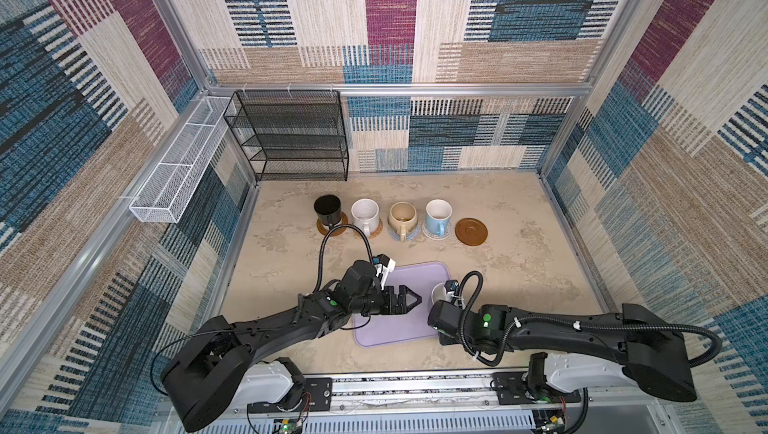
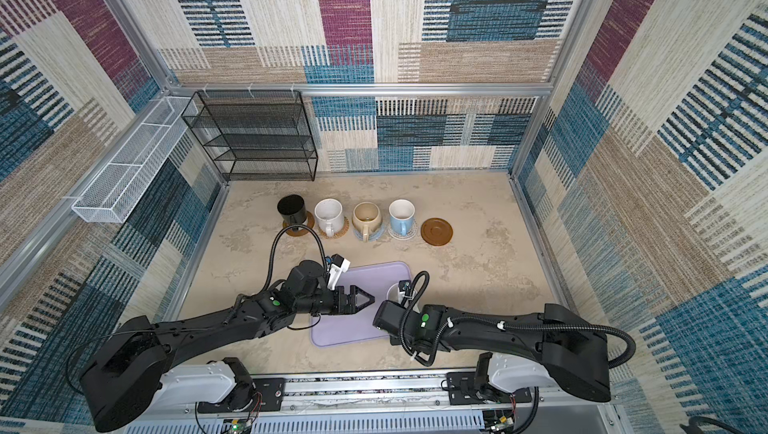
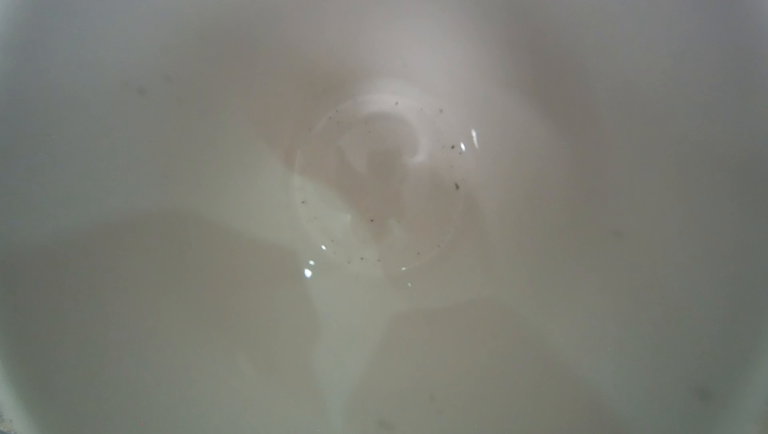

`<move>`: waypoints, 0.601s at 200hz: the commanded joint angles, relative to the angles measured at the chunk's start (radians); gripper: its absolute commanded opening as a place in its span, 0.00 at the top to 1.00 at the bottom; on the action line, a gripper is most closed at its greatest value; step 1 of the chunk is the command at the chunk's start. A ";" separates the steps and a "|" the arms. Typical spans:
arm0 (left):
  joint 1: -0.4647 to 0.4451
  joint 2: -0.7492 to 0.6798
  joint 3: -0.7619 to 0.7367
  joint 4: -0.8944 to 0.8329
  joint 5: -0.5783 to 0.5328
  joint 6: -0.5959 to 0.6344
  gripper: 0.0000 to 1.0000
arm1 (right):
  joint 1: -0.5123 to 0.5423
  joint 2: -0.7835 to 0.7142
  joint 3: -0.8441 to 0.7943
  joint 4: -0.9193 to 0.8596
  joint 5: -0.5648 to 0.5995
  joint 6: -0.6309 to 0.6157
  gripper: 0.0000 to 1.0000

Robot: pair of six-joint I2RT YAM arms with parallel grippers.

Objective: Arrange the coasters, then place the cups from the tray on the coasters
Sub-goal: 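Lower the right gripper onto the lavender mug's handle and grasp it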

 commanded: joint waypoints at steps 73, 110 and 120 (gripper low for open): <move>0.000 -0.038 -0.019 0.072 -0.059 -0.037 0.00 | 0.001 0.003 0.011 0.043 0.020 -0.028 1.00; 0.000 -0.081 -0.051 0.102 -0.117 -0.051 0.00 | 0.000 -0.005 0.049 0.027 0.065 -0.050 1.00; 0.000 -0.091 -0.052 0.104 -0.127 -0.054 0.00 | 0.001 -0.013 0.057 0.031 0.080 -0.062 1.00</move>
